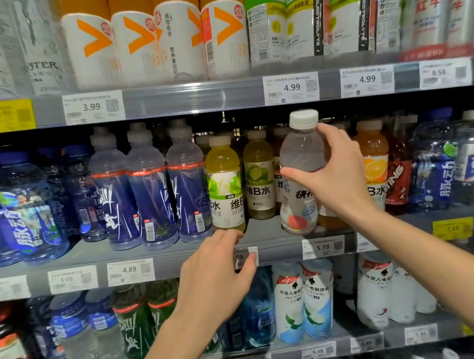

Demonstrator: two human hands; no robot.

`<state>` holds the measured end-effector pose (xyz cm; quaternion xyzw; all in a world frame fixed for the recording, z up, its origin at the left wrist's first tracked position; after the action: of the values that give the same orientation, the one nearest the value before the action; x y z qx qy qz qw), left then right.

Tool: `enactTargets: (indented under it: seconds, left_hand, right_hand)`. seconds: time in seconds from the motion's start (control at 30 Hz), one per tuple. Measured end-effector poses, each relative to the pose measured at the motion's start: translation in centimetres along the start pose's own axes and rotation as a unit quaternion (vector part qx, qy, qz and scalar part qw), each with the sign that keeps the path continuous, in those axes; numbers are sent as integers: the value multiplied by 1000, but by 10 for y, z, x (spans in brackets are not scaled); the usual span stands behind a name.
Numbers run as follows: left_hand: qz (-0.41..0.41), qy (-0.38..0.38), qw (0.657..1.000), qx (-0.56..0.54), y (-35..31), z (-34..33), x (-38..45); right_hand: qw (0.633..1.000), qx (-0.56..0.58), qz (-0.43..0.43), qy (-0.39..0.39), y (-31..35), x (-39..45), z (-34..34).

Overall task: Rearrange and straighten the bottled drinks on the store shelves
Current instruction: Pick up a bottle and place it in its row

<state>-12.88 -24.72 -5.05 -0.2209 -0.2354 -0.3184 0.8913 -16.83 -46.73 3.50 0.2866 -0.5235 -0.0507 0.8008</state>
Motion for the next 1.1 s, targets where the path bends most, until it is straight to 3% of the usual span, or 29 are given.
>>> enactTargets:
  seconds: [0.37, 0.67, 0.9, 1.1]
  left_hand:
    - [8, -4, 1000, 8, 0, 12, -12]
    - [41, -28, 998, 31, 43, 48, -35]
    - [114, -4, 990, 77, 113, 59, -85]
    - [182, 61, 974, 117, 191, 37, -147]
  right_hand:
    - [990, 98, 86, 52, 27, -38, 11]
    - [967, 167, 163, 105, 91, -57, -13]
    - [943, 251, 102, 192, 120, -109, -69]
    - [914, 313, 5, 259, 120, -177, -142]
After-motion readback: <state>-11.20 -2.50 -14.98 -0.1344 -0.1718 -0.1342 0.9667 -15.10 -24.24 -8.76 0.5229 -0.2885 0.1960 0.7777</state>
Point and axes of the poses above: each hand's wrist, its own x-axis towards the middle knuckle, its own z-axis out of the back of the hand, y = z × x, the point moved 2 cm from there along x, towards the middle knuckle, and after that the axes turned 3 degrees about x, right-handed, at the moved point
